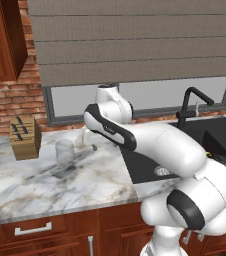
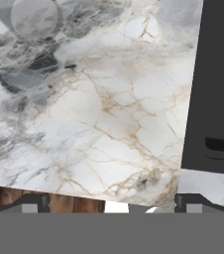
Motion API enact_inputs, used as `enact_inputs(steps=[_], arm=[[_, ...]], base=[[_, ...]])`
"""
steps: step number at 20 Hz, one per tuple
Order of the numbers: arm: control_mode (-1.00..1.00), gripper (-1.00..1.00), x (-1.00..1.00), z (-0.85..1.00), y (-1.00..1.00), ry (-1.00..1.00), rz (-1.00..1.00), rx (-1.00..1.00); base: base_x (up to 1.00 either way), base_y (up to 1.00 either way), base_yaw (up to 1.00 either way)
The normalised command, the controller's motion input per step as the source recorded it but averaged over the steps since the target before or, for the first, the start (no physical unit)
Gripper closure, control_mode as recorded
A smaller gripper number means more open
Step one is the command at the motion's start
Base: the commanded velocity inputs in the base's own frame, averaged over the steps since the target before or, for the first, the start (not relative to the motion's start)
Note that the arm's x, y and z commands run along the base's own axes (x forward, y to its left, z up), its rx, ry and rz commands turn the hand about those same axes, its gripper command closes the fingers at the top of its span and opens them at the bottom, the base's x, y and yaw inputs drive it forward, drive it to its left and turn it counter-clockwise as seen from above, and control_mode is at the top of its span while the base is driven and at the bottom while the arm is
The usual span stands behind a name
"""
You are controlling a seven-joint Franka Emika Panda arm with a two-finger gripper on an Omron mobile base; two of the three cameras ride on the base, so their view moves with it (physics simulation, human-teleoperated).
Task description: Move any existing items from the left basin to the right basin for drying. Then move the glass cup from the counter to the left basin of the sink for washing.
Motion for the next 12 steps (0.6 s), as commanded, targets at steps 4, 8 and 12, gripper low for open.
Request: enact_inputs(steps=[4,8,12], arm=[[-1.0,-1.0,0.16,0.0,0.3,0.0,0.0,0.0],[-1.0,-1.0,0.21,0.0,0.25,0.0,0.0,0.0],[-1.0,-1.0,0.27,0.0,0.18,0.0,0.0,0.0]], base=[[0.0,0.0,0.0],[0.0,0.0,0.0],[0.0,0.0,0.0]])
